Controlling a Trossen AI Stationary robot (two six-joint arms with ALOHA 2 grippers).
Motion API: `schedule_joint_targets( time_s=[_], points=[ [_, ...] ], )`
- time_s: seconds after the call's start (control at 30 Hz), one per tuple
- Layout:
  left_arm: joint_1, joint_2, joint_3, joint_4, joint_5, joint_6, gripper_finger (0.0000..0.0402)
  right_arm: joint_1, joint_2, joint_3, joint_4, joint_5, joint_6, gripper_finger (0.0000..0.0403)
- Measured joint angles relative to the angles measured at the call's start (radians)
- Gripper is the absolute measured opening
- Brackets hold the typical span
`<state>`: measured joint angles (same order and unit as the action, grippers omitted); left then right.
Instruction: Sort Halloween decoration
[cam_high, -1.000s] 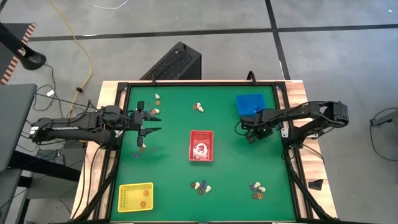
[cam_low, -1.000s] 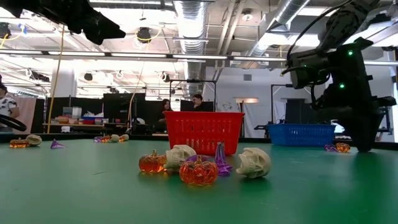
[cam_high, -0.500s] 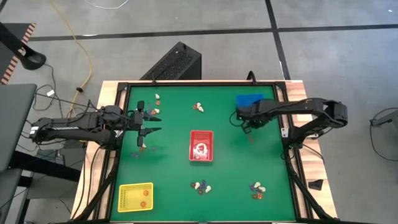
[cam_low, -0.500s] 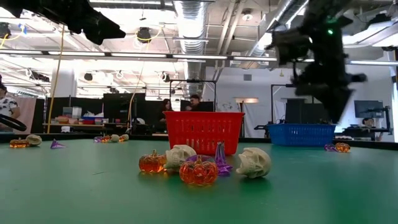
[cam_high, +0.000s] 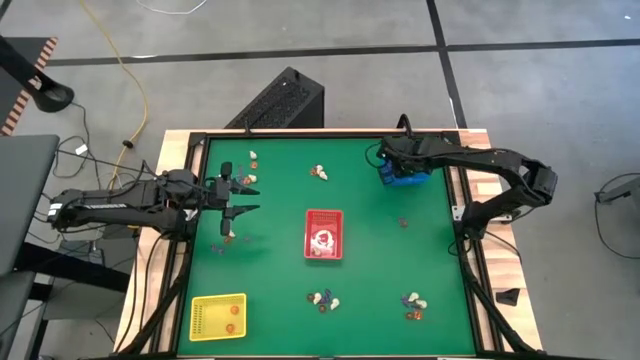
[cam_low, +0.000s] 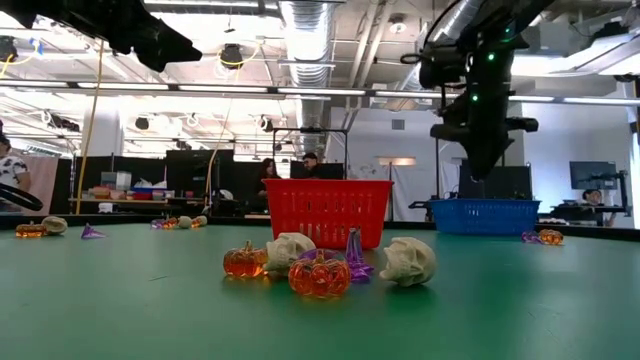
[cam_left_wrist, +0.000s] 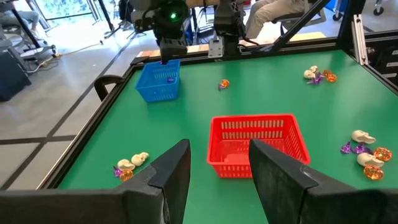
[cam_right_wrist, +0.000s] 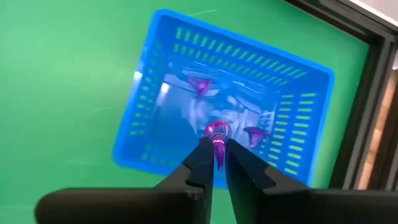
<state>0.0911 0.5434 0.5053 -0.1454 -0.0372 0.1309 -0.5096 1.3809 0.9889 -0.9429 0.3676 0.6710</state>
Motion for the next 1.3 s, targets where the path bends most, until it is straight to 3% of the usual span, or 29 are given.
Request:
schedule_joint_targets(
  time_s=[0.33, 0.5, 0.7, 0.87, 1.0, 1.17, 1.3],
  points=[
    [0.000, 0.000, 0.000, -0.001, 0.000, 0.003, 0.0153, -0.047, 0.014, 0.000, 0.019, 0.003, -0.025, 0.0170],
    [0.000, 0.000, 0.000, -0.007, 0.000, 0.002, 0.0153, -0.017, 0.012, 0.000, 0.020, 0.002, -0.024, 0.0197],
    [0.000, 0.000, 0.000, -0.045, 0.000, -0.035, 0.0153, 0.153, 0.012, 0.000, 0.126, 0.081, -0.018, 0.0199],
    [-0.003, 0.023, 0.000, -0.119, 0.002, -0.168, 0.0153, 0.339, 0.012, 0.001, 0.245, 0.135, -0.047, 0.0196],
    [-0.032, 0.098, 0.000, -0.183, -0.002, -0.310, 0.0153, 0.486, 0.012, 0.001, 0.303, 0.196, -0.069, 0.0196],
    [-0.076, 0.236, 0.001, -0.299, 0.007, -0.448, 0.0153, 0.649, 0.012, 0.004, 0.349, 0.345, -0.124, 0.0196],
    [-0.102, 0.353, 0.001, -0.342, 0.039, -0.539, 0.0153, 0.705, -0.009, 0.032, 0.349, 0.356, -0.217, 0.0196]
  ],
)
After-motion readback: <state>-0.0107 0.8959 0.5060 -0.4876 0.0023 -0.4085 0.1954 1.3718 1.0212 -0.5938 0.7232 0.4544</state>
